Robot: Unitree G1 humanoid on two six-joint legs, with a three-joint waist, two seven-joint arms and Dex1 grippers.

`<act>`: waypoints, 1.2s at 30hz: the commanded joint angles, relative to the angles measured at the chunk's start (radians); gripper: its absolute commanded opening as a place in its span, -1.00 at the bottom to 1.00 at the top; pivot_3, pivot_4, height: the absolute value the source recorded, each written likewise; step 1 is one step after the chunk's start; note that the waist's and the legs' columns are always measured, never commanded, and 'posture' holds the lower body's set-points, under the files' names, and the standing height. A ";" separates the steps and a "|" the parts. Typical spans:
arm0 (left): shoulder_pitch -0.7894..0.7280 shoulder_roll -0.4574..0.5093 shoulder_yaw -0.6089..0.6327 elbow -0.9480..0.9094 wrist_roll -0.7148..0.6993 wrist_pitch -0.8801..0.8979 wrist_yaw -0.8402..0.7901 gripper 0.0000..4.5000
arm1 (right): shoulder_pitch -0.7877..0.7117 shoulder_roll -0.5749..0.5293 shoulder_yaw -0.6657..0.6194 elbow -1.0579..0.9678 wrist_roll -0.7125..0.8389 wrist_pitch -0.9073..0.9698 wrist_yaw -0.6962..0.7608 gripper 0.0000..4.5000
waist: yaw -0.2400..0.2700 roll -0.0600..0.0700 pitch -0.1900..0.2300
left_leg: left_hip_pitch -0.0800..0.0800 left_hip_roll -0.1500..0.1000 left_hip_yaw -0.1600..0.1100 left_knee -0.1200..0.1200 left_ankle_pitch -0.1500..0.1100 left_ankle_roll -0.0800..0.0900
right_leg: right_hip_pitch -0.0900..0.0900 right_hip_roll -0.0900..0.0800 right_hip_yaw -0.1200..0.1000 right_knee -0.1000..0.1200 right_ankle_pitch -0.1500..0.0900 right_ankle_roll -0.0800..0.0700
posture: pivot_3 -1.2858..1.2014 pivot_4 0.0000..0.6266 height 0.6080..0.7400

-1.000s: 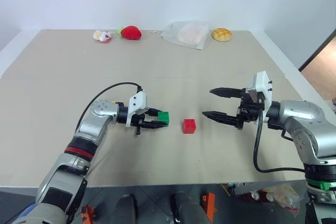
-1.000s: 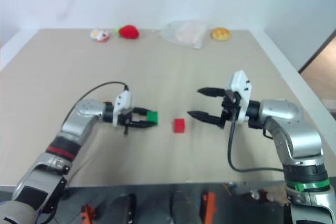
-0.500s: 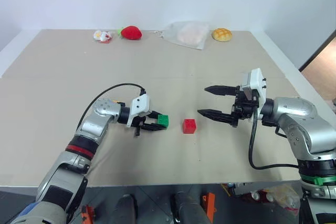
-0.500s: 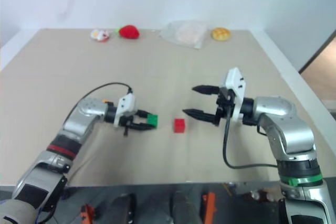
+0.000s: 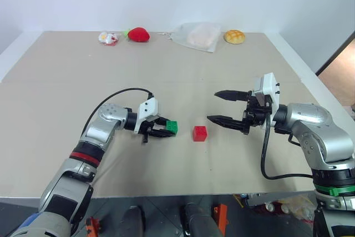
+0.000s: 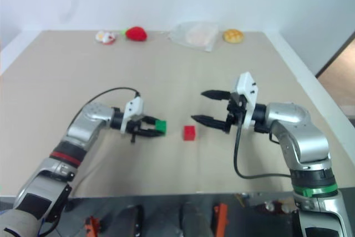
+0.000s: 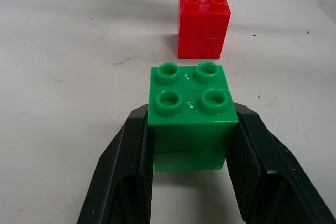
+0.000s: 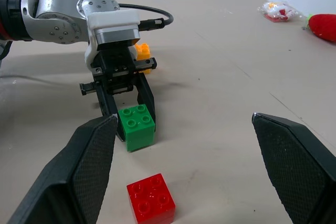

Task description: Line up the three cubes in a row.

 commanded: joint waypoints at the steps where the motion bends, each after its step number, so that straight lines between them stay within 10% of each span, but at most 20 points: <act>1: 0.003 -0.008 0.021 -0.039 -0.021 0.002 0.006 -0.41 | -0.011 -0.002 -0.005 -0.011 0.000 -0.017 -0.002 0.90 | 0.000 0.000 0.000 | 0.000 0.000 0.000 0.000 0.000 0.000 | 0.000 0.000 0.000 0.000 0.000 0.000 | 0.03 -0.52 0.99; 19: 0.036 -0.018 0.004 0.009 0.024 -0.080 0.017 -0.41 | -0.017 0.004 -0.004 0.002 -0.009 -0.028 0.000 0.90 | 0.000 0.000 0.000 | 0.000 0.000 0.000 0.001 0.000 0.000 | 0.000 0.000 0.000 0.000 0.000 0.000 | 0.03 -0.52 0.99; 27: 0.031 -0.009 0.020 0.034 0.028 -0.129 0.023 0.97 | -0.006 -0.015 -0.012 0.003 -0.002 -0.017 0.018 0.90 | 0.000 0.000 0.000 | 0.000 0.000 0.000 0.001 0.000 0.000 | 0.001 0.000 0.000 0.000 0.000 0.000 | 0.03 -0.52 0.99; 36: 0.042 0.051 0.071 -0.126 -0.039 -0.036 0.011 0.99 | 0.013 -0.072 -0.026 0.006 0.023 0.004 0.094 0.90 | 0.000 0.000 0.000 | 0.000 0.000 0.000 0.001 0.000 0.000 | 0.001 0.000 0.000 0.001 0.000 0.000 | 0.03 -0.52 0.99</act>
